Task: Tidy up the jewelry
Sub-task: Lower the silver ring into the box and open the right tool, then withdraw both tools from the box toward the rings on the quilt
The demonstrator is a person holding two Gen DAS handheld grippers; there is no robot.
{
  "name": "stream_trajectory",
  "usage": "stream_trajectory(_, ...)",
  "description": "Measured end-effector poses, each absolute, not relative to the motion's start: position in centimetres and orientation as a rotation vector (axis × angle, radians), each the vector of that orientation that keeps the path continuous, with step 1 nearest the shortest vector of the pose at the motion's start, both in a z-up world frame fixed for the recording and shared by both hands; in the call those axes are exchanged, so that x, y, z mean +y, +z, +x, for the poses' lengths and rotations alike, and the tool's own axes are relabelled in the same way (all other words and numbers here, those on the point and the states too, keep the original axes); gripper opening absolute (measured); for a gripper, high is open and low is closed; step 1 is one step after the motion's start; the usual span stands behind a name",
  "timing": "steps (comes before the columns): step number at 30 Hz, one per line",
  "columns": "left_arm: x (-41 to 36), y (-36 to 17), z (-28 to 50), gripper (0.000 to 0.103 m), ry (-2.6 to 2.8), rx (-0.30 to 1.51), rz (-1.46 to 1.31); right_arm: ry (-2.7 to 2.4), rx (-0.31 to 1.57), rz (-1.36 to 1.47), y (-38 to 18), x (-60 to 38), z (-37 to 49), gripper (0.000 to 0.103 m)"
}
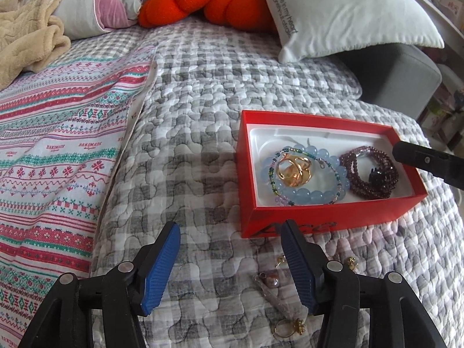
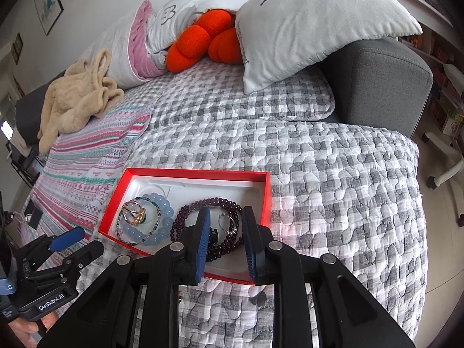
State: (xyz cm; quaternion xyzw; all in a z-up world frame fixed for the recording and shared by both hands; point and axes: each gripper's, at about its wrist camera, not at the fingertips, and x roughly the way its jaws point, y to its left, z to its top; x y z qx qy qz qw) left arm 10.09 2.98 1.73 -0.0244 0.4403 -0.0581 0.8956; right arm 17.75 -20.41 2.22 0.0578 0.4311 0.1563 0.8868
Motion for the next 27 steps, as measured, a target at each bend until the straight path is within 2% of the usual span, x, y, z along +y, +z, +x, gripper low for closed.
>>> stream_trajectory(2, 2.9, 1.7, 10.1, 0.063, -0.121, 0.915, -0.046, 0.327, 0.893, 0.120, 2.4, -20.4, 17.6, 0.034)
stream_trajectory(9, 2.6, 1.5, 9.7, 0.069, -0.132, 0.922, -0.031, 0.330, 0.896, 0.100, 3.1, -20.8, 15.9, 0.037)
stream_trajectory(11, 2.5, 1.5, 9.5, 0.070, -0.136, 0.928, -0.023, 0.325, 0.900, 0.085, 3.2, -20.8, 15.1, 0.049)
stream_trajectory(13, 2.4, 1.3, 9.1, 0.074, -0.140, 0.934, -0.011, 0.322, 0.900, 0.060, 3.3, -20.8, 14.2, 0.054)
stream_trajectory(18, 2.2, 1.1, 8.1, 0.079, -0.135, 0.939, 0.020, 0.305, 0.911, 0.020, 3.1, -21.1, 12.4, 0.055)
stream_trajectory(27, 1.6, -0.3, 5.8, 0.080, -0.154, 0.957, 0.123, 0.276, 0.946, -0.030, 2.1, -21.3, 9.6, 0.058)
